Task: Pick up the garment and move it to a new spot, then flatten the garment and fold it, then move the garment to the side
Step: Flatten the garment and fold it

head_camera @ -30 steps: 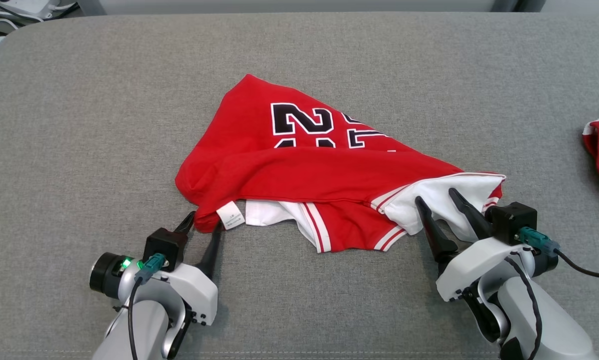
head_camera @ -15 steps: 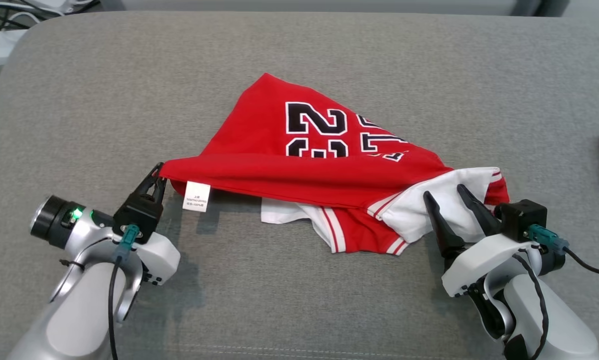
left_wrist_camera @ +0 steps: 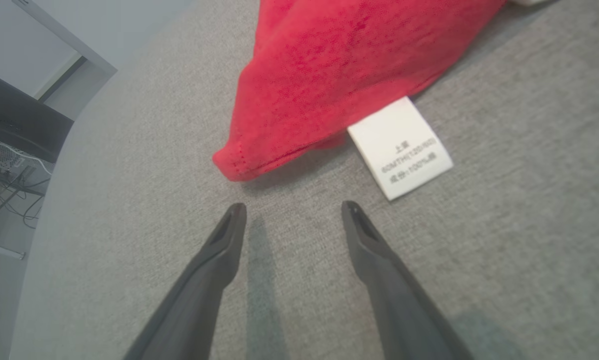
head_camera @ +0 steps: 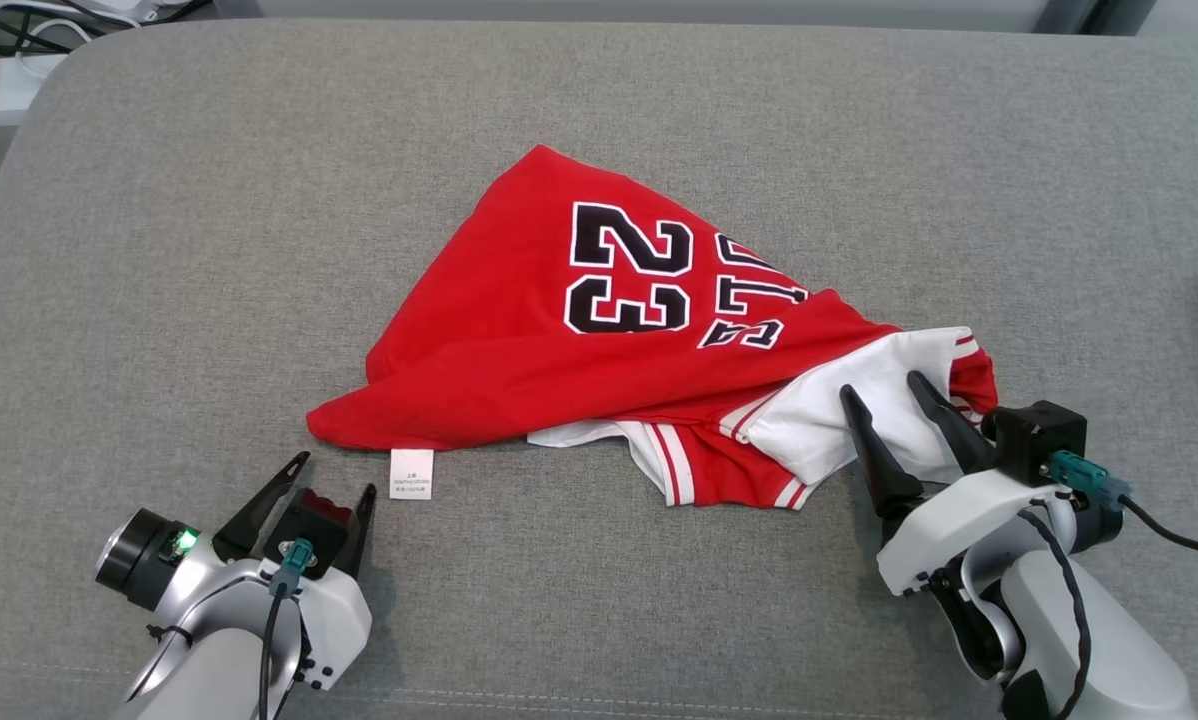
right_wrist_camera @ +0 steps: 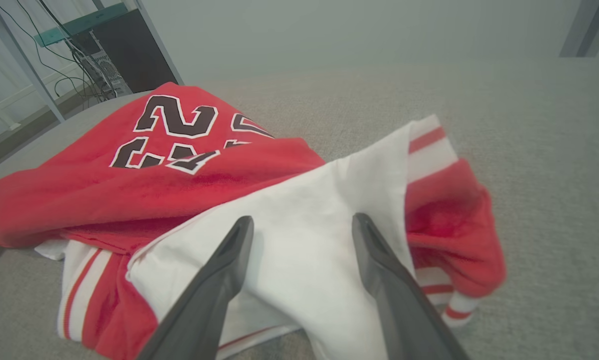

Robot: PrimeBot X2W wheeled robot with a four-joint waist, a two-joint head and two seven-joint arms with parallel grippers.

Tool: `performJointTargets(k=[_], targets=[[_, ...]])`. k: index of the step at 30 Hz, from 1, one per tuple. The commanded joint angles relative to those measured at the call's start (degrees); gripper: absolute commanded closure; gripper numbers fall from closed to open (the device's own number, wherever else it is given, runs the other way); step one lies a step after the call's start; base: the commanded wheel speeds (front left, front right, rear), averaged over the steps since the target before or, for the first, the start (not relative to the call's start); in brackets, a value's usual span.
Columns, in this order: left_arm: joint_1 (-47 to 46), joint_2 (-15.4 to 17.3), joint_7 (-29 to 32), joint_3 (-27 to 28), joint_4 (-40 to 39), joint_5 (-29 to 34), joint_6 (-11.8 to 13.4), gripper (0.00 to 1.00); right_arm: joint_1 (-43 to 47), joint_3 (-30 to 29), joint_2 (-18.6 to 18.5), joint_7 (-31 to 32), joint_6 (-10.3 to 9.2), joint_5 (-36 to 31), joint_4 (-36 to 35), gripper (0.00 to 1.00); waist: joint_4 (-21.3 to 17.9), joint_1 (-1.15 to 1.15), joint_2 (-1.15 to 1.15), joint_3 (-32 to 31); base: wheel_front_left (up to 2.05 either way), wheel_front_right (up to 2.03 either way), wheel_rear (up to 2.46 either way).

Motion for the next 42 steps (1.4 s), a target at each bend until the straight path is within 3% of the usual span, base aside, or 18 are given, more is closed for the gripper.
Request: performJointTargets(k=[1, 12, 23, 35, 42], targets=[[0.02, 1.28, -0.23, 1.67, 0.54, -0.65, -0.03, 0.00, -0.07, 0.73, -0.31, -0.78, 0.18, 0.20, -1.36, 0.00, -0.04, 0.00, 0.00, -0.16, 0.00, 0.00, 0.00], [-4.42, 2.80, -6.05, 2.58, 0.70, 0.52, 3.02, 0.00, -0.19, 0.98, 0.30, -0.78, 0.18, -0.10, -1.70, 0.00, -0.73, 0.00, 0.00, -0.56, 0.00, 0.00, 0.00], [-6.57, 3.41, -7.07, 1.61, 1.91, 1.42, 3.72, 0.00, -0.08, 1.04, 0.23, -0.78, 0.18, 0.01, -1.82, 0.00, -1.91, 0.00, 0.00, -0.40, 0.00, 0.00, 0.00], [-3.24, -0.09, -7.73, 8.36, 1.74, -9.80, 0.60, 0.00, 0.02, 0.92, 0.12, -0.78, 0.18, 0.27, -2.35, 0.00, -2.04, 0.00, 0.00, -1.18, 0.00, 0.00, 0.00], [0.40, -2.51, -7.83, 15.20, -1.92, -18.22, -2.31, 0.00, 0.53, 1.08, 0.10, -0.78, 0.18, 0.48, -2.19, 0.00, -1.54, 0.00, 0.00, -2.35, 0.00, 0.00, 0.00]])
